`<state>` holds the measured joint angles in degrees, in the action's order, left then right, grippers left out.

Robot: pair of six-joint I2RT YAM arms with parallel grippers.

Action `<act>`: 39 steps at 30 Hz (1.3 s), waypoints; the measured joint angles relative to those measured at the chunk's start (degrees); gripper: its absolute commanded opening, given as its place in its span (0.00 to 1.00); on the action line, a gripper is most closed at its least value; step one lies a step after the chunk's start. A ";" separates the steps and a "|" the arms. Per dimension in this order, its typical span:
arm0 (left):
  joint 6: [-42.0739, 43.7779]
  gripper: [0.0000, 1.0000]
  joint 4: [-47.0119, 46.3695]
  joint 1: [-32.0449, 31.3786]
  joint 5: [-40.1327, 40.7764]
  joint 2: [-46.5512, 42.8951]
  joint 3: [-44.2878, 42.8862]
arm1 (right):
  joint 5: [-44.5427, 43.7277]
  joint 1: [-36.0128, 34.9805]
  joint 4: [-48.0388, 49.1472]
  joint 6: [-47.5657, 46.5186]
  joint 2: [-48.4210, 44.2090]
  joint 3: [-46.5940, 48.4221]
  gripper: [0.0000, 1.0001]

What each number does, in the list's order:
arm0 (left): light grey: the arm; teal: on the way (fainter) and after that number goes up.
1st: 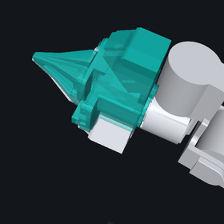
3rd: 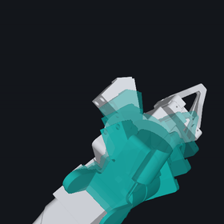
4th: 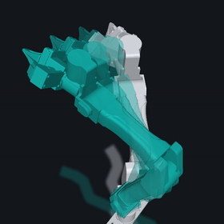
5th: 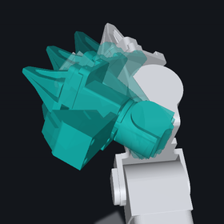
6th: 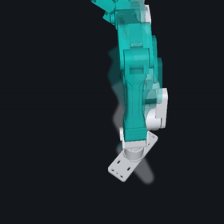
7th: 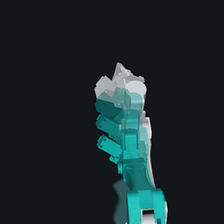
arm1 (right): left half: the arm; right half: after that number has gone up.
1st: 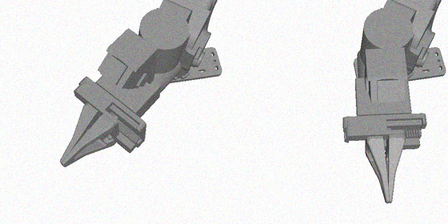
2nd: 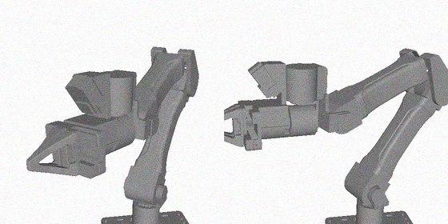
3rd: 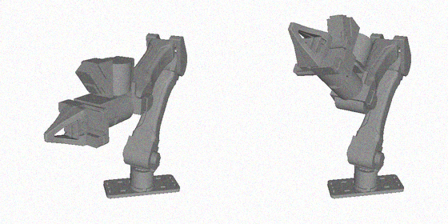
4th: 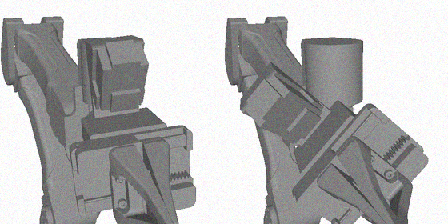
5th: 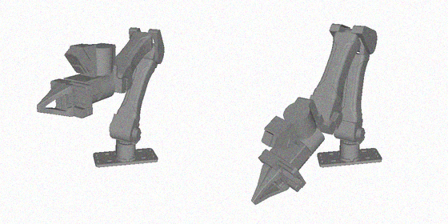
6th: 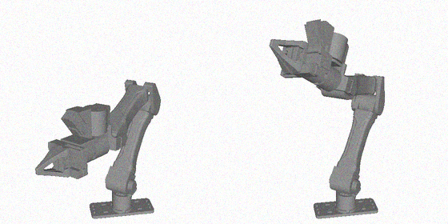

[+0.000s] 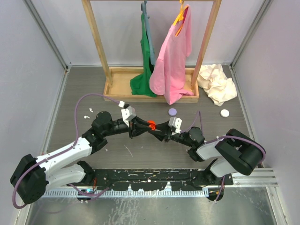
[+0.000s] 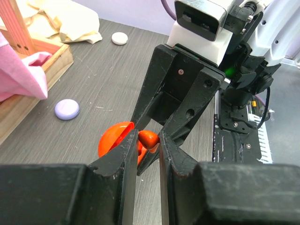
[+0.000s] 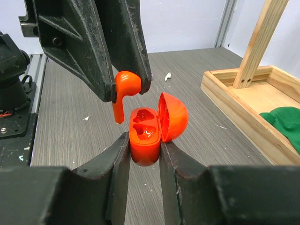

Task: Insert the wireless bluetooth earbuds into the charging case
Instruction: Place the earbud in the charging case.

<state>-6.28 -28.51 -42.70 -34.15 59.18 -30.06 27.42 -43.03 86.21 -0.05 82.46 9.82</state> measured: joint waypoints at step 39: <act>4.24 0.22 1.11 -1.46 5.46 0.61 0.00 | 0.11 0.00 0.37 0.00 -0.02 -0.28 0.14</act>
<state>-2.04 -27.40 -44.16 -28.69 59.79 -30.06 27.53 -43.03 86.59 -0.05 82.43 9.54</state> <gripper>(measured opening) 0.228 0.334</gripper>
